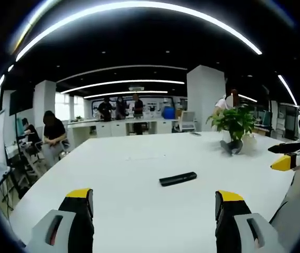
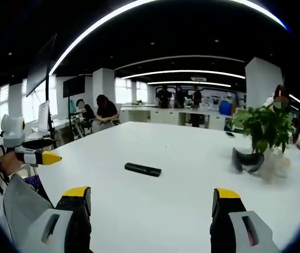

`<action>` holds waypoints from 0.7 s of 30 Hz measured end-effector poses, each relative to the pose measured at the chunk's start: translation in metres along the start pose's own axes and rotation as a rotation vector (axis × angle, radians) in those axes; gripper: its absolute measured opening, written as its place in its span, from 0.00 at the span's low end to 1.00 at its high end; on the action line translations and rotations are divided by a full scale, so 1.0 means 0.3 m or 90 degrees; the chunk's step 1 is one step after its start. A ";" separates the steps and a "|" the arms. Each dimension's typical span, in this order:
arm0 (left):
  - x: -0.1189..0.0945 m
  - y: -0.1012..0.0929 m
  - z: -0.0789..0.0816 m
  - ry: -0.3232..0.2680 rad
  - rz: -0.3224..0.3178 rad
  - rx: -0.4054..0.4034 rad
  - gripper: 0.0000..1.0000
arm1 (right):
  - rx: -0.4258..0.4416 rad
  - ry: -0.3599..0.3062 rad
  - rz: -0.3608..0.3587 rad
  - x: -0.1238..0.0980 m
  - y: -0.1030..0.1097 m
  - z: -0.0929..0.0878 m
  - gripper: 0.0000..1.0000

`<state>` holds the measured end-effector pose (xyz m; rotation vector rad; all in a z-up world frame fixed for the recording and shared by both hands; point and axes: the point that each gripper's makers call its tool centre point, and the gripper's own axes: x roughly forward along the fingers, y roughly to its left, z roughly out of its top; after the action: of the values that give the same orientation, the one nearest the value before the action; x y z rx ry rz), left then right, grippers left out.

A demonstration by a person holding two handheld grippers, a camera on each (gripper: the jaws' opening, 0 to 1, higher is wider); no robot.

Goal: Press the specified remote control buttons in sequence, fully releasing each button before pressing the next.

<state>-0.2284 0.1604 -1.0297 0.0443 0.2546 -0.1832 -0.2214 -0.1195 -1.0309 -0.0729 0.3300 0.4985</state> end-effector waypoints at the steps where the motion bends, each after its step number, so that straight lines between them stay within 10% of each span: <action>1: 0.001 0.000 0.001 -0.001 0.000 0.001 1.00 | 0.000 0.001 0.000 0.000 0.001 -0.002 0.96; 21: 0.008 -0.006 -0.006 0.013 -0.009 0.007 1.00 | 0.006 0.007 -0.001 0.001 -0.001 -0.014 0.97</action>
<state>-0.2269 0.1583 -1.0320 0.0548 0.2740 -0.1981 -0.2223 -0.1204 -1.0349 -0.0662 0.3433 0.4951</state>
